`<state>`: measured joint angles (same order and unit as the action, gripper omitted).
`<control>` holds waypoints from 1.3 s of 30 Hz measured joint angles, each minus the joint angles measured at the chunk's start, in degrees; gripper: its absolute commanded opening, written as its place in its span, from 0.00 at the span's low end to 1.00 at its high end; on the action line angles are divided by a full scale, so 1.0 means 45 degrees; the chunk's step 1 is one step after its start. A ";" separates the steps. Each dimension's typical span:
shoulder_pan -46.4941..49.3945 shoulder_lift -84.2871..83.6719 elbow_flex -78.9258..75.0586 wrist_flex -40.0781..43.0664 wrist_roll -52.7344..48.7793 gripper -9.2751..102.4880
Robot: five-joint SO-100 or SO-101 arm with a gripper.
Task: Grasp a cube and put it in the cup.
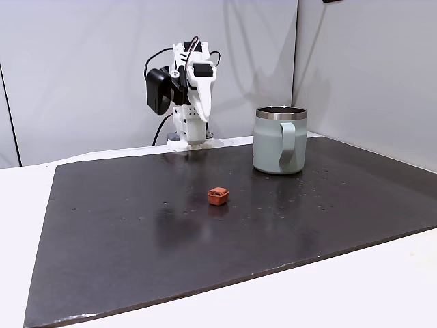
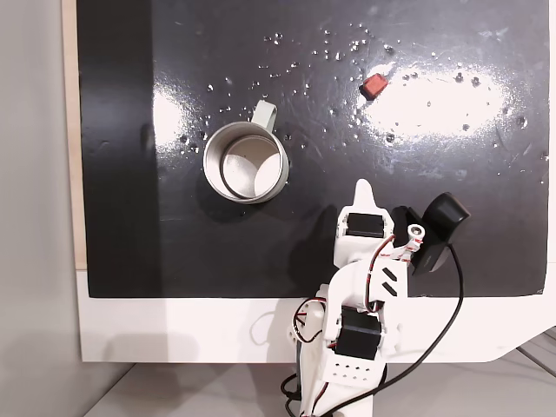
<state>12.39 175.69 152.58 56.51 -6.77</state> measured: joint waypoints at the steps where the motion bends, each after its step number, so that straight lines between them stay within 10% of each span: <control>1: 0.0117 -0.0527 -0.0508 0.0000 -0.0039 0.09; 39: 0.0020 -1.6445 -1.4863 0.4238 -0.3145 0.08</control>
<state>12.48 101.69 85.69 75.59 -20.92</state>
